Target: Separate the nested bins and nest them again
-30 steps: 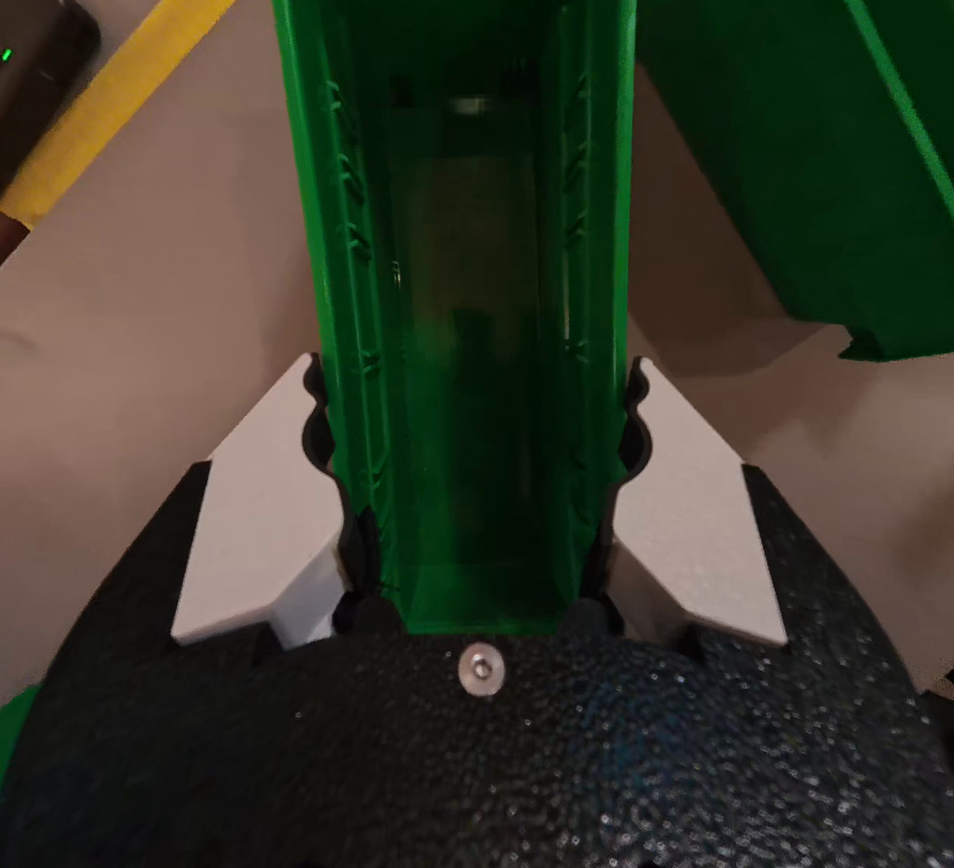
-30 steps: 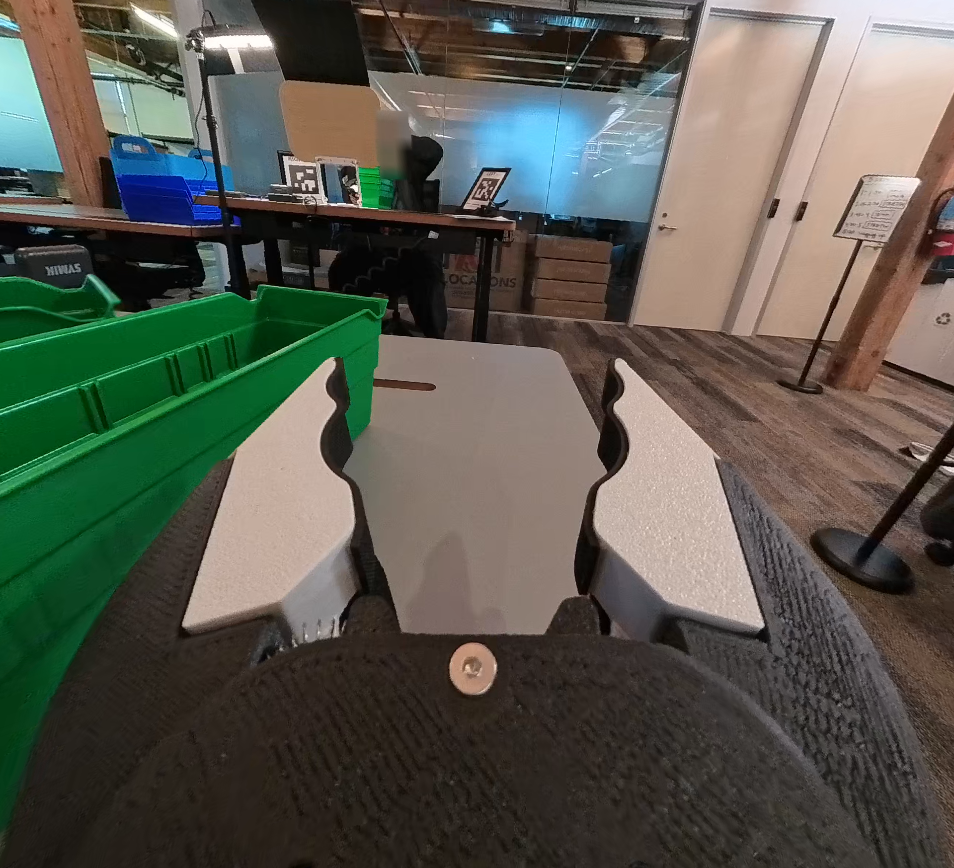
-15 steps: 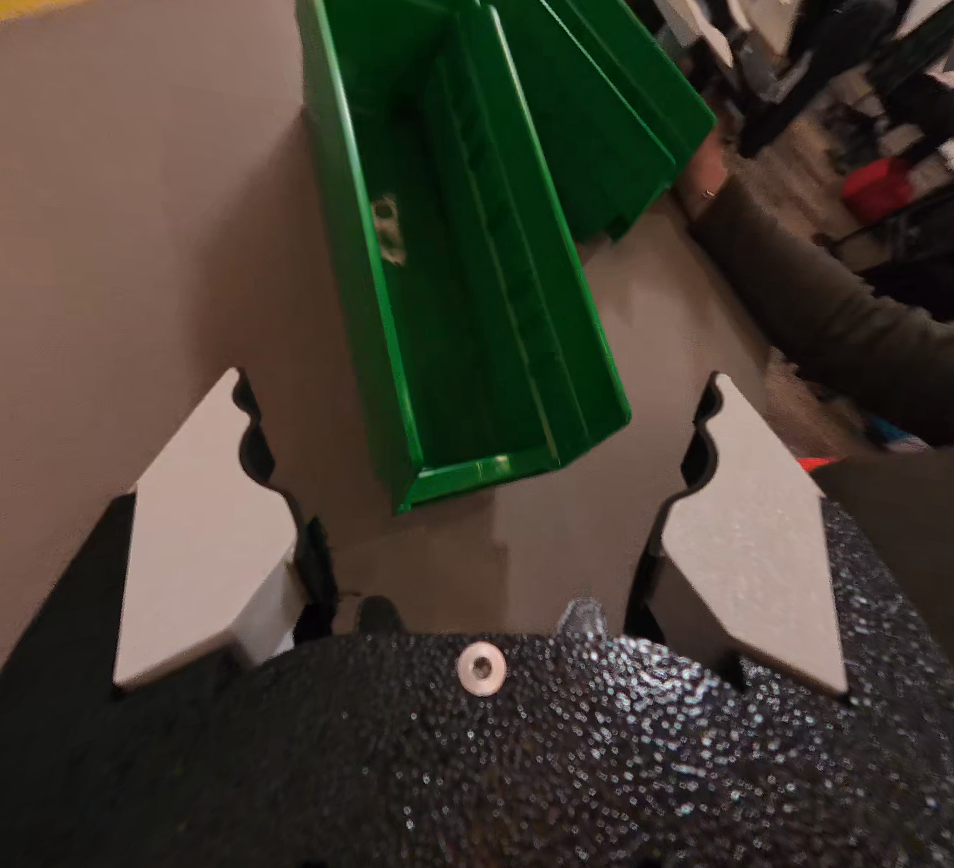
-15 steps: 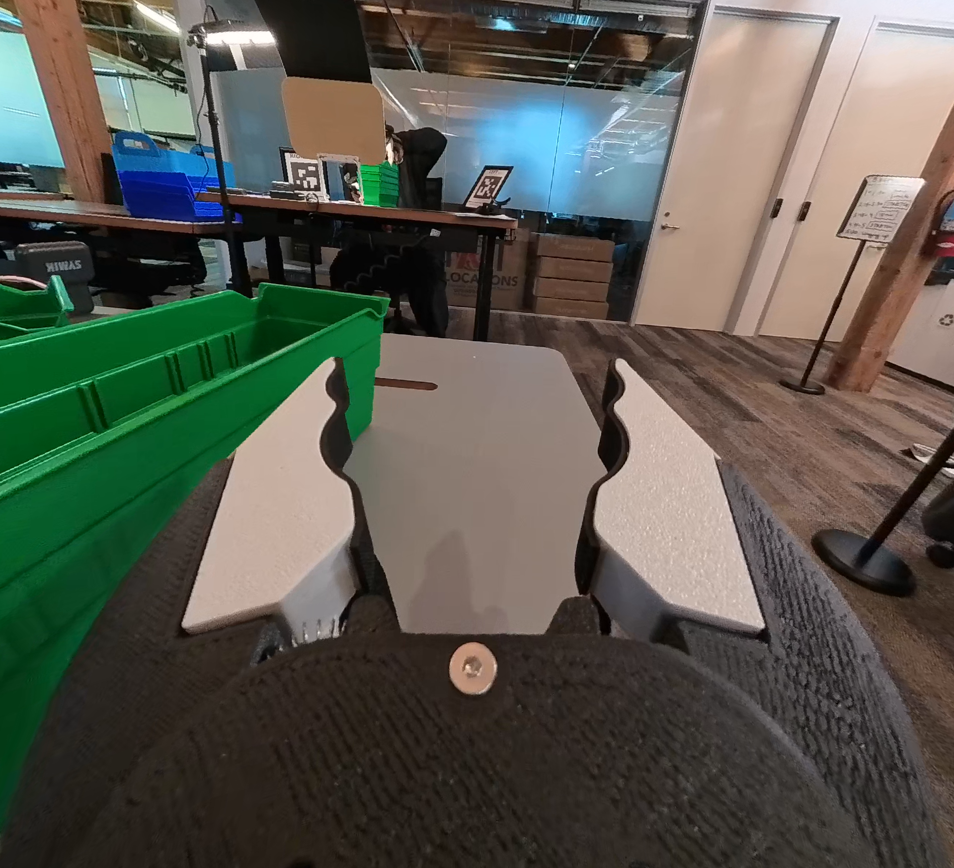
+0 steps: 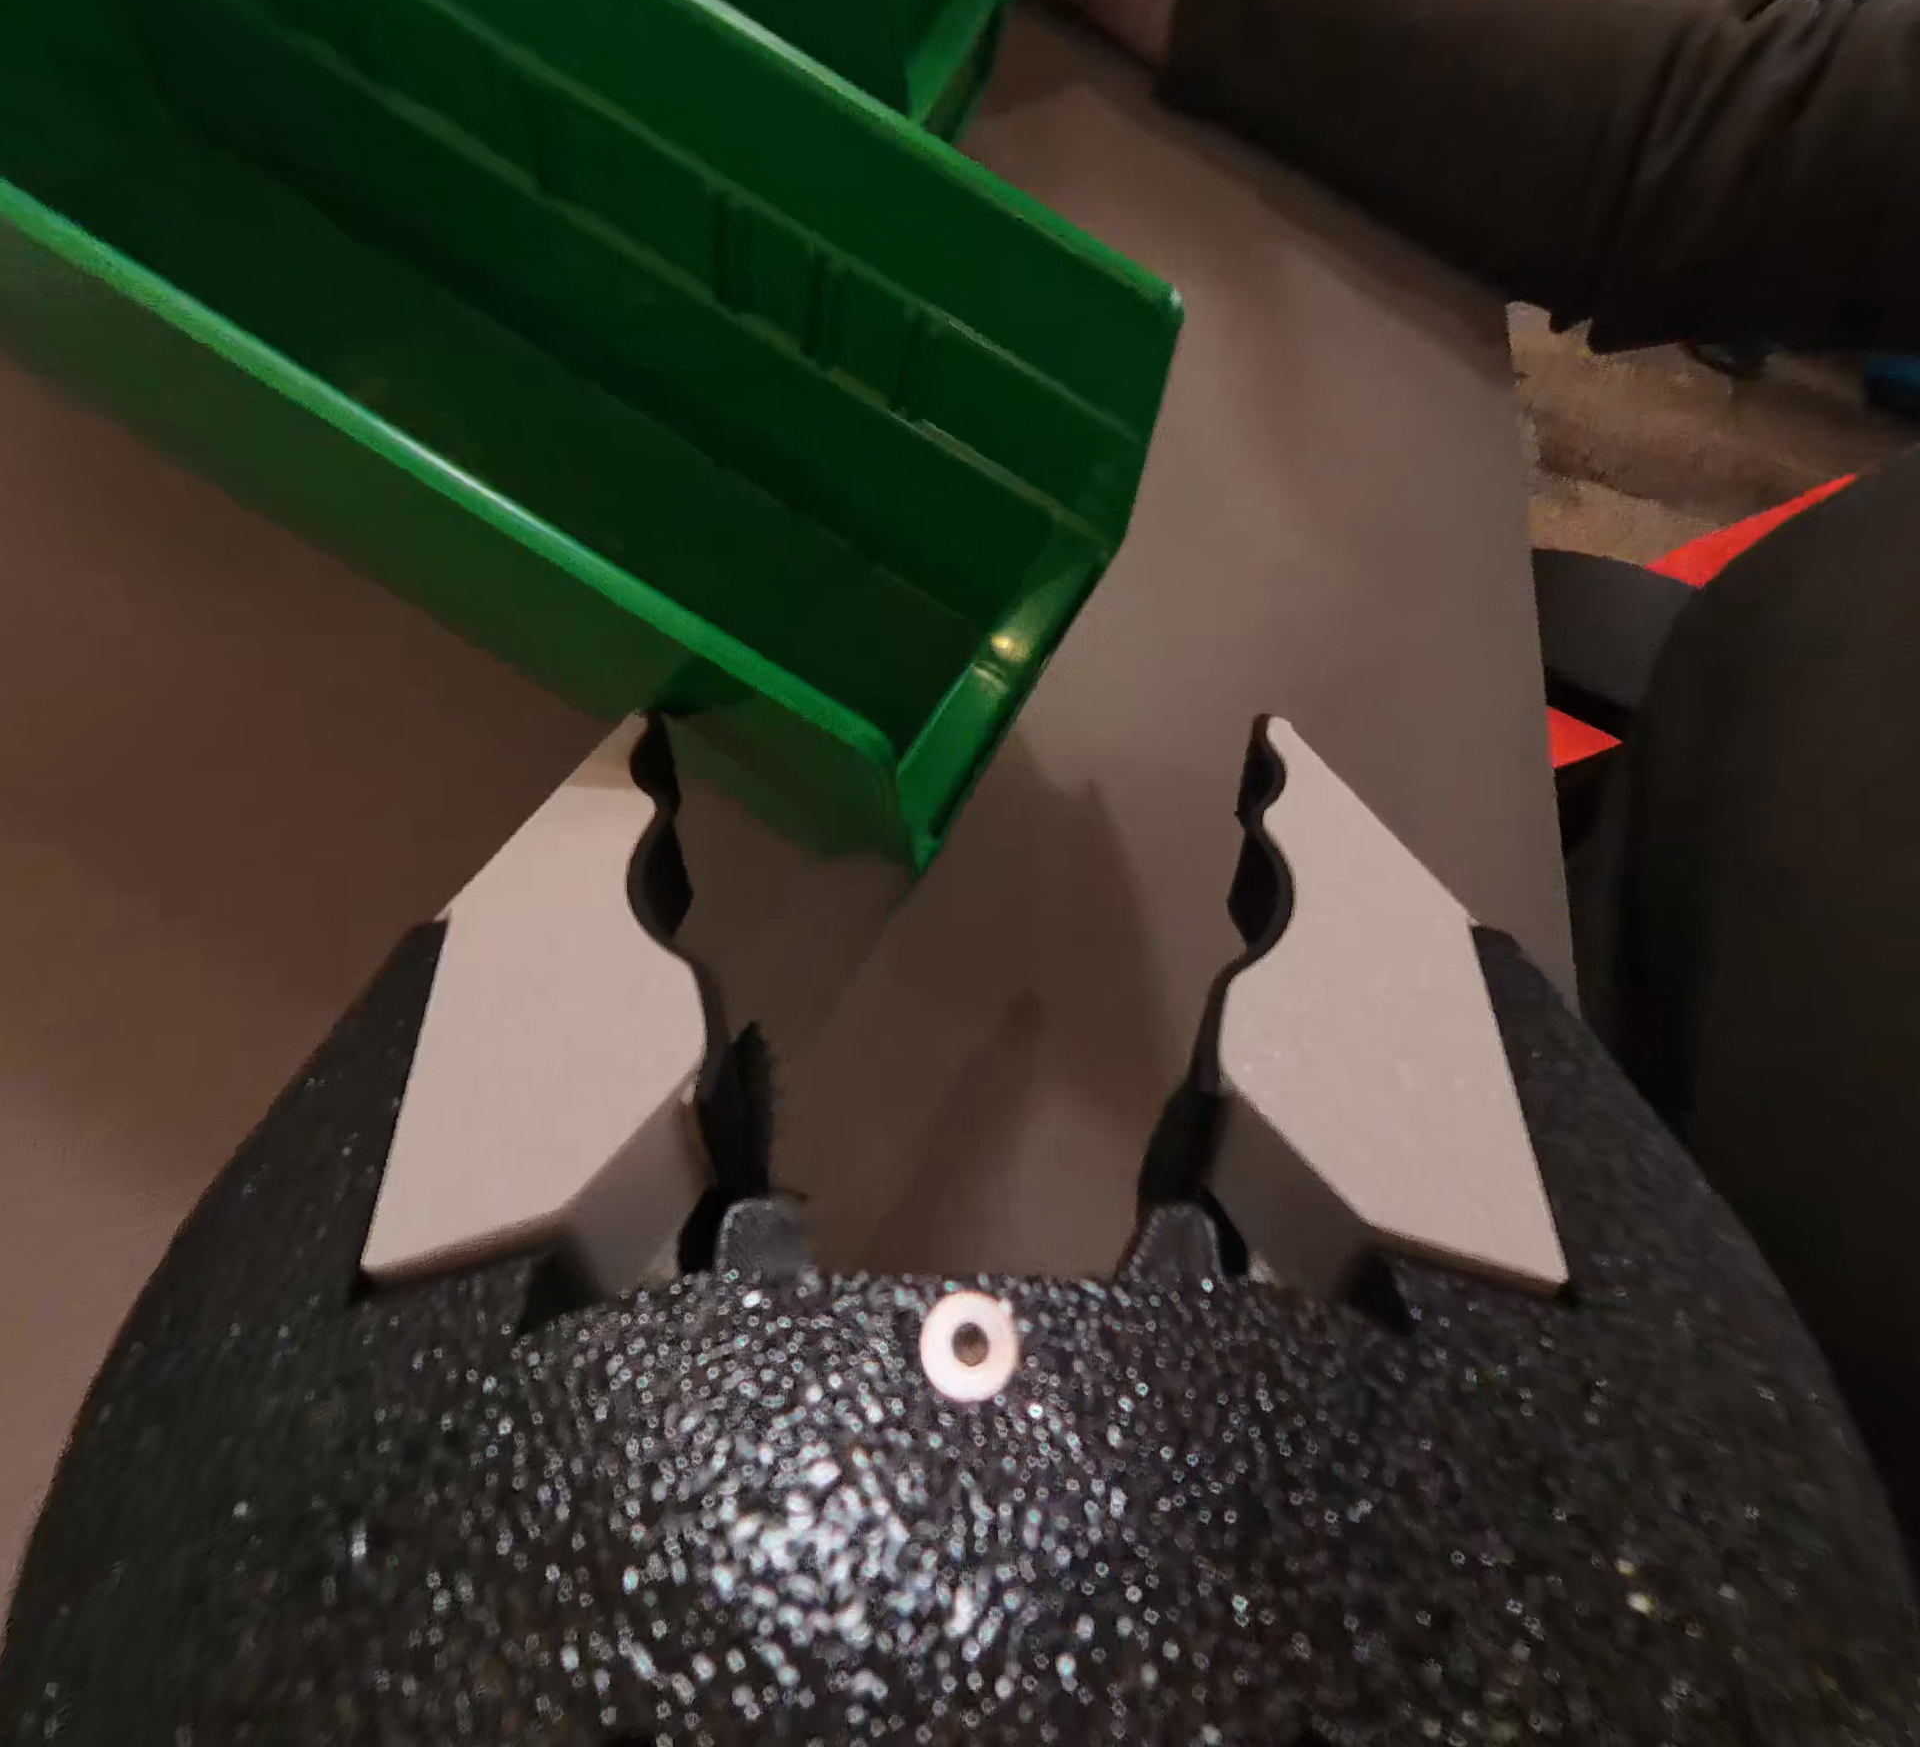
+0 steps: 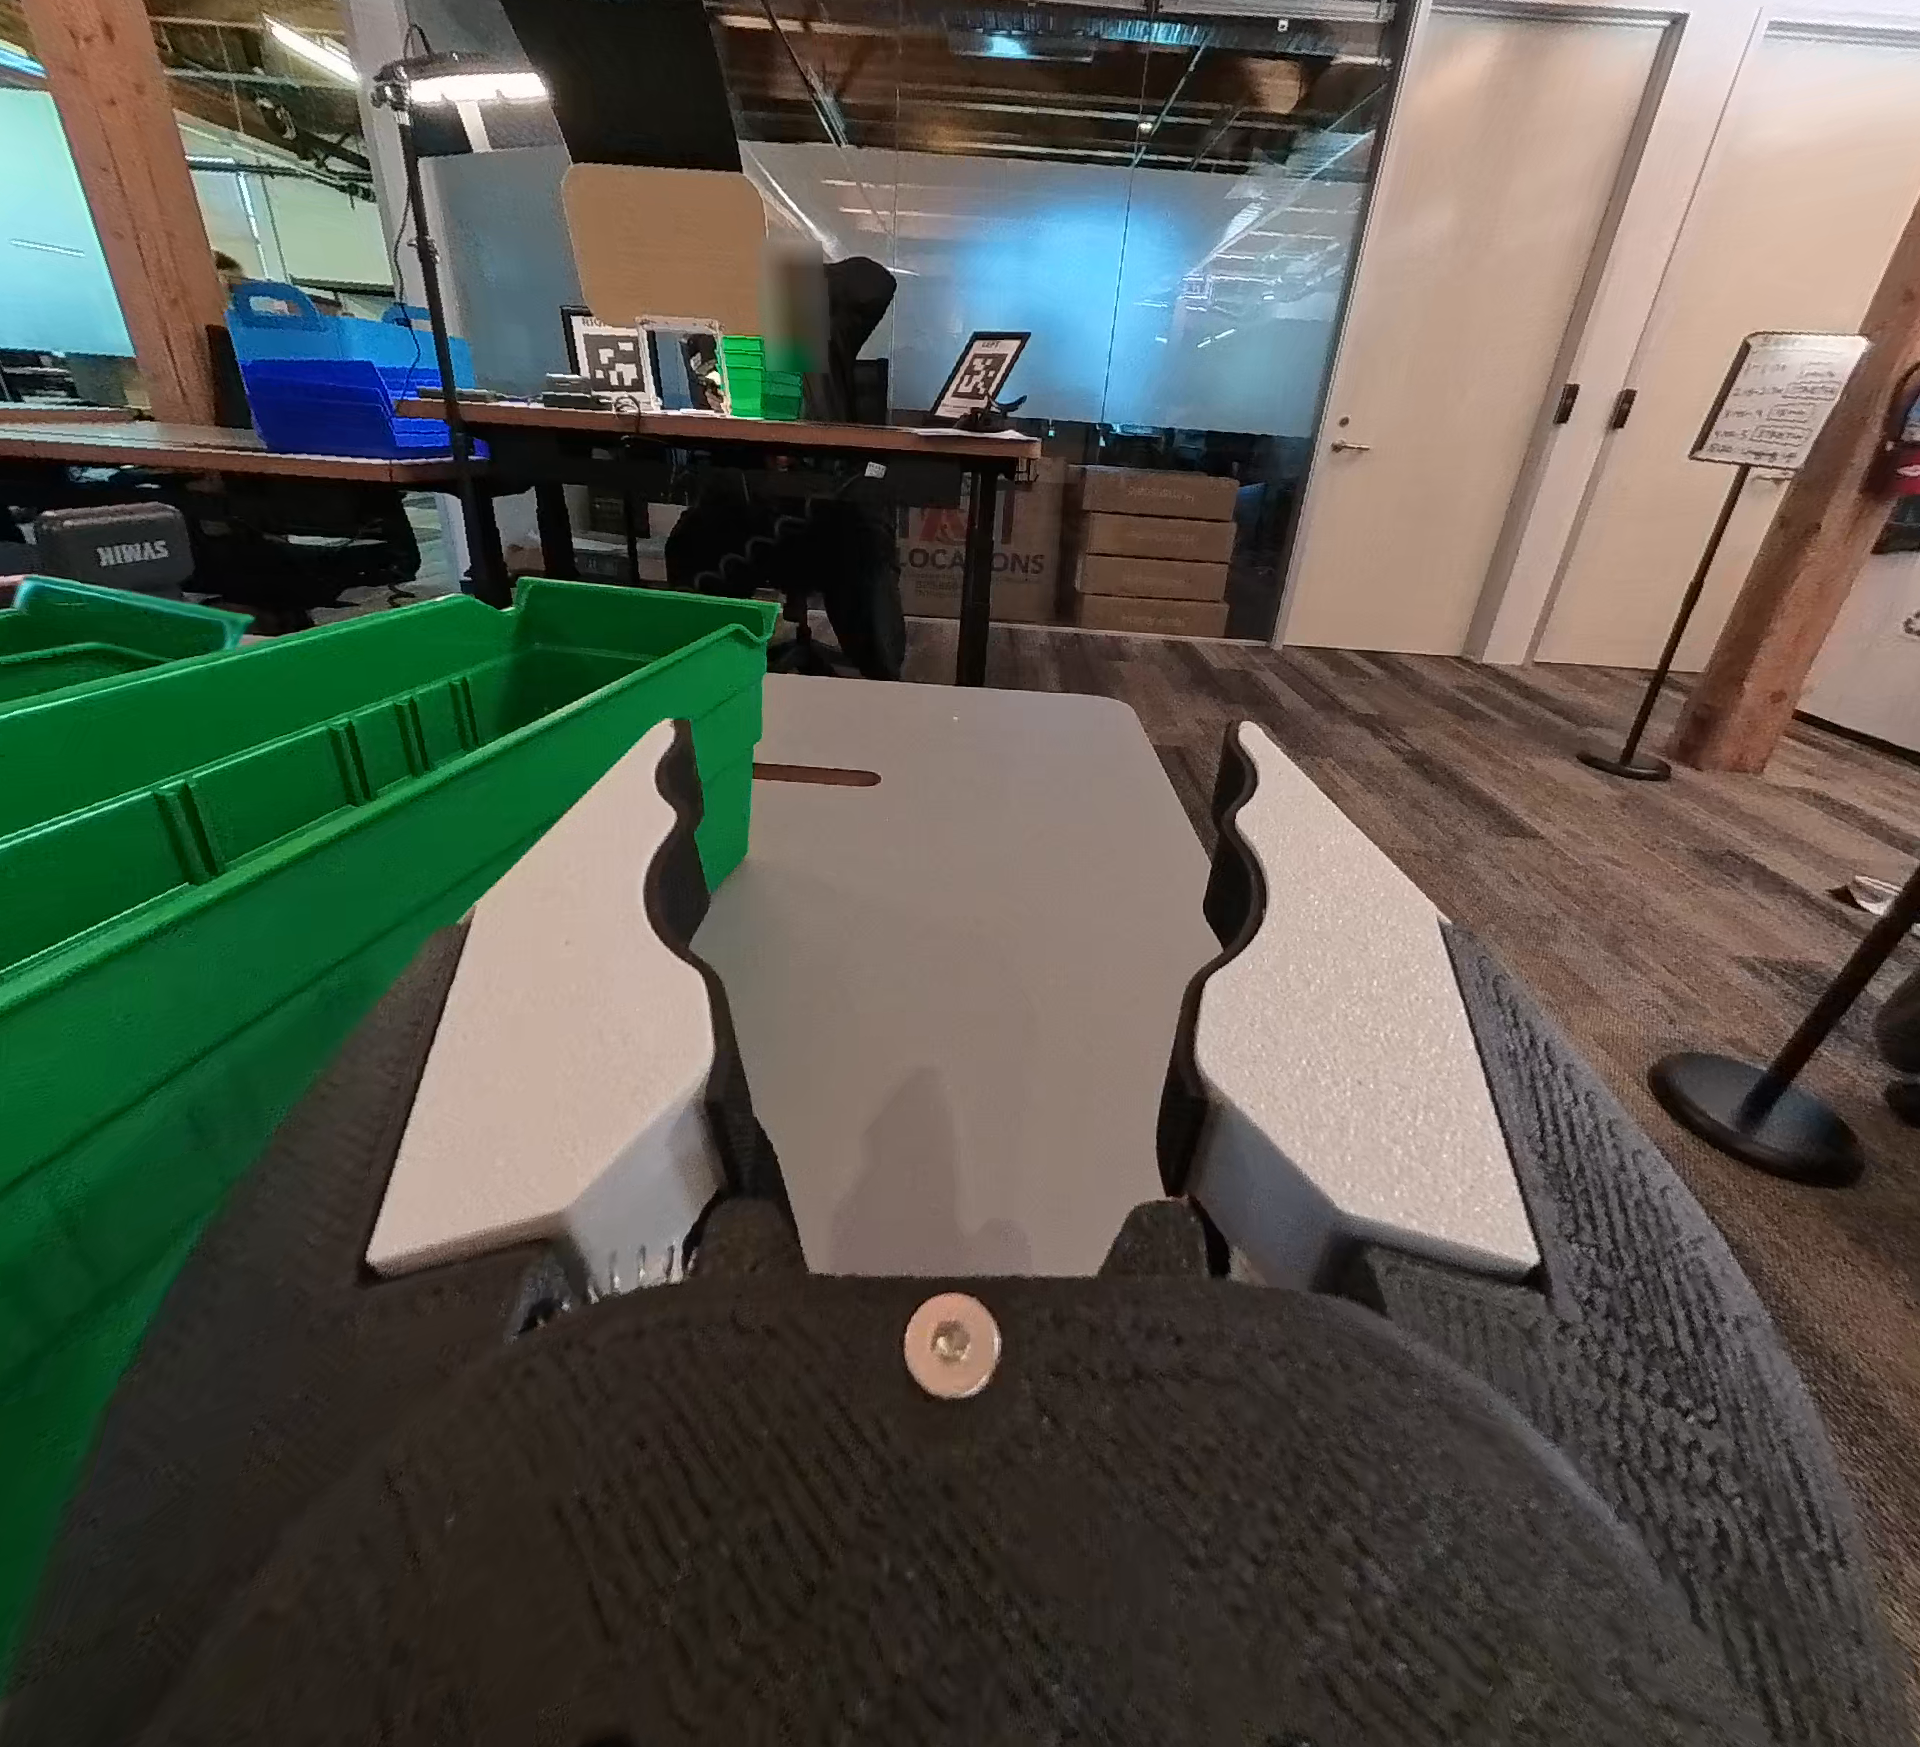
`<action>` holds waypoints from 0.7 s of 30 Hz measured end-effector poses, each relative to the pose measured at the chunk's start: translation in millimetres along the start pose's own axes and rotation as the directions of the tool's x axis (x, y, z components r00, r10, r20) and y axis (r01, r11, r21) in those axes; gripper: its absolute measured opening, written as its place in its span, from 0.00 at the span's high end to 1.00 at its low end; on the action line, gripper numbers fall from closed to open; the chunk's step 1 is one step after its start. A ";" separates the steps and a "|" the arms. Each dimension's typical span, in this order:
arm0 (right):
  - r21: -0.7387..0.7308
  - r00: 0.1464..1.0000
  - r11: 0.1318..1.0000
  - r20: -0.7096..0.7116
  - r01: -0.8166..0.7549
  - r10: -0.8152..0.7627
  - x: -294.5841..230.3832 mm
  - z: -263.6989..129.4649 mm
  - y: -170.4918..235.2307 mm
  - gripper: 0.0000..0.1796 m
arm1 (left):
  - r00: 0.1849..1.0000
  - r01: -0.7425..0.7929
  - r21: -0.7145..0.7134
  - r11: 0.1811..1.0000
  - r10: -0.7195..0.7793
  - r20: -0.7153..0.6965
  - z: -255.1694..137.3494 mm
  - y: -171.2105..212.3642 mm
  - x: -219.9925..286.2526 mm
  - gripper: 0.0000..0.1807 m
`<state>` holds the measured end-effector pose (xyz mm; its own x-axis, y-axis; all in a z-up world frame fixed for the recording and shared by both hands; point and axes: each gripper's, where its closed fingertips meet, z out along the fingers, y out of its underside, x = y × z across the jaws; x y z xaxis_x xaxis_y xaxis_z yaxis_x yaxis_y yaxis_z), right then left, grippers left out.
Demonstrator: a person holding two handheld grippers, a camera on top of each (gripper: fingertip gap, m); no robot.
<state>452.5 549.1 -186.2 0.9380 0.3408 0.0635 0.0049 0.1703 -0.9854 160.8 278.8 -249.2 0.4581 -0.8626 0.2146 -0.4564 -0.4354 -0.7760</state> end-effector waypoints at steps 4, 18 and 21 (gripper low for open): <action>0.003 1.000 1.000 -0.003 -0.015 0.015 1.8 -0.4 -0.3 0.45 | 0.987 -0.130 -0.016 0.991 0.131 0.090 19.9 -11.2 3.5 0.37; 0.004 1.000 1.000 0.008 -0.015 0.015 -0.4 1.9 -0.1 0.45 | 0.680 -0.689 -0.160 0.707 0.707 0.192 39.1 -25.6 26.6 0.52; 0.005 1.000 1.000 0.007 -0.020 0.020 0.2 1.8 -0.3 0.45 | 0.704 -0.656 -0.185 0.732 0.682 0.200 44.5 -37.7 21.1 0.65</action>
<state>452.0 550.8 -185.6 0.9353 0.3509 0.0455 -0.0153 0.1683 -0.9856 221.6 288.5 -241.8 0.1636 -0.8525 -0.4965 -0.7759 0.1997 -0.5985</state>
